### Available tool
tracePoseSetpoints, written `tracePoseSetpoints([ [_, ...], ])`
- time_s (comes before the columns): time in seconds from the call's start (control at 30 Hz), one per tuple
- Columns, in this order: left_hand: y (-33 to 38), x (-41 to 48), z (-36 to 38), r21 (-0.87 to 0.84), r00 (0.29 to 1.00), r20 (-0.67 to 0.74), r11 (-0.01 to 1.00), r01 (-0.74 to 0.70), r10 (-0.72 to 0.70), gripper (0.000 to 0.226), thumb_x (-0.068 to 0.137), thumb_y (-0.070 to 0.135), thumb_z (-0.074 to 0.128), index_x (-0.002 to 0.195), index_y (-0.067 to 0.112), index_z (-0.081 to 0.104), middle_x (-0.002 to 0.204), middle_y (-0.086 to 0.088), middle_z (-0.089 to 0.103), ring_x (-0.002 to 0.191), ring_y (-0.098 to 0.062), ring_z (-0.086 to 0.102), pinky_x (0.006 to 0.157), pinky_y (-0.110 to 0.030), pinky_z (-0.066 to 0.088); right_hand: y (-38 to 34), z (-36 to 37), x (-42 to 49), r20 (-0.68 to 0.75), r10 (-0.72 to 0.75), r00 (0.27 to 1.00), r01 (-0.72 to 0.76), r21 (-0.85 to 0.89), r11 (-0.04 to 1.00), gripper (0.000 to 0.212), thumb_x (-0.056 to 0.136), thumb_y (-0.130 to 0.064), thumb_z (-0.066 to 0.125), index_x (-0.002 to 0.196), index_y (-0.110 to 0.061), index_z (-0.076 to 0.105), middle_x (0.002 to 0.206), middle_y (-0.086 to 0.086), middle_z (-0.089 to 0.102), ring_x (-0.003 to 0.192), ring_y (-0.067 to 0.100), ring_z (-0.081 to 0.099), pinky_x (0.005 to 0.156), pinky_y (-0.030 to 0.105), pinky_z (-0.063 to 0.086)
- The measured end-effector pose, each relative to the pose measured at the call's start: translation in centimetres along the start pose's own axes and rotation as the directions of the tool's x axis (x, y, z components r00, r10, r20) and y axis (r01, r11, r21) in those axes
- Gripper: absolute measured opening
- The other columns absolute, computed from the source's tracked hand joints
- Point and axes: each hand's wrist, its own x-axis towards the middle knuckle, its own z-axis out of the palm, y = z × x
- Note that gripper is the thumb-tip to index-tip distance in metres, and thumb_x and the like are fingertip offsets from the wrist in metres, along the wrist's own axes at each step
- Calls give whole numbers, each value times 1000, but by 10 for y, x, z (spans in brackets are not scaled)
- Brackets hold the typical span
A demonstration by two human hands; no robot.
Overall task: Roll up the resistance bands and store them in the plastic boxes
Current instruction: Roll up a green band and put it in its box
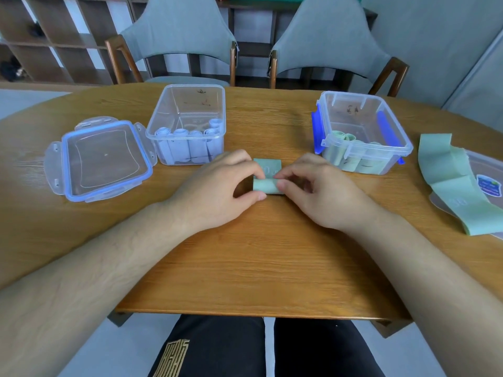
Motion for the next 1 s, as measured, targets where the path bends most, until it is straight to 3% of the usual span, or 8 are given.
tracePoseSetpoints([
  [0.13, -9, 12, 5, 72, 1000, -1, 997, 10, -10, 31, 97, 44, 55, 115, 24, 70, 102, 12, 51, 101, -10, 50, 88, -39, 49, 0, -3, 5, 24, -8, 1000, 8, -2, 1000, 25, 91, -36, 69, 114, -31, 62, 103, -17, 50, 73, 9, 55, 71, 21, 48],
  [0.3, -2, 14, 11, 19, 997, 18, 997, 77, -78, 41, 91, 45, 62, 125, 20, 61, 106, 10, 49, 100, -7, 51, 90, -31, 48, -3, 2, 11, 7, 2, 1000, -2, -20, 1000, 26, 85, -17, 75, 109, -20, 66, 99, -9, 54, 66, 9, 51, 69, 19, 43],
  [0.43, 15, -2, 4, -51, 995, 16, 993, 104, -103, 24, 86, 38, 72, 102, 26, 59, 98, 17, 52, 92, -2, 54, 76, -13, 43, -13, -5, -12, 22, -13, 1000, 14, -48, 999, 25, 85, -20, 74, 108, -21, 65, 94, -12, 51, 63, 7, 51, 67, 18, 40],
  [0.53, 38, -30, -4, -107, 996, 18, 990, 91, -90, 21, 85, 37, 73, 98, 28, 60, 95, 16, 55, 95, -3, 55, 76, -9, 40, -30, -14, -48, 20, -33, 999, 34, -35, 999, 23, 86, -20, 74, 107, -22, 66, 89, -16, 49, 68, 12, 52, 65, 13, 39],
  [0.7, 63, -65, -10, -124, 999, 50, 992, 19, -13, 19, 84, 33, 74, 94, 29, 58, 92, 13, 55, 96, -8, 52, 81, -18, 40, -47, -13, -92, 30, -37, 999, 37, -6, 999, 22, 87, -20, 73, 108, -20, 66, 89, -19, 47, 73, 13, 51, 69, 13, 39],
  [0.87, 67, -72, 0, 6, 998, -49, 1000, -29, 29, 28, 85, 40, 70, 105, 22, 63, 105, 10, 49, 101, -13, 43, 93, -23, 36, -43, -3, -93, -26, -4, 1000, 4, 13, 1000, 21, 90, -21, 69, 110, -16, 70, 100, -9, 49, 75, -5, 50, 73, 7, 37],
  [1.0, 63, -66, 6, -55, 997, -63, 997, -45, 42, 21, 89, 29, 71, 107, 22, 63, 108, 13, 52, 103, -13, 45, 94, -29, 40, -38, 2, -86, -79, -2, 997, 1, -14, 1000, 23, 96, -29, 62, 115, -19, 72, 107, -6, 47, 73, -5, 49, 74, 18, 41],
])
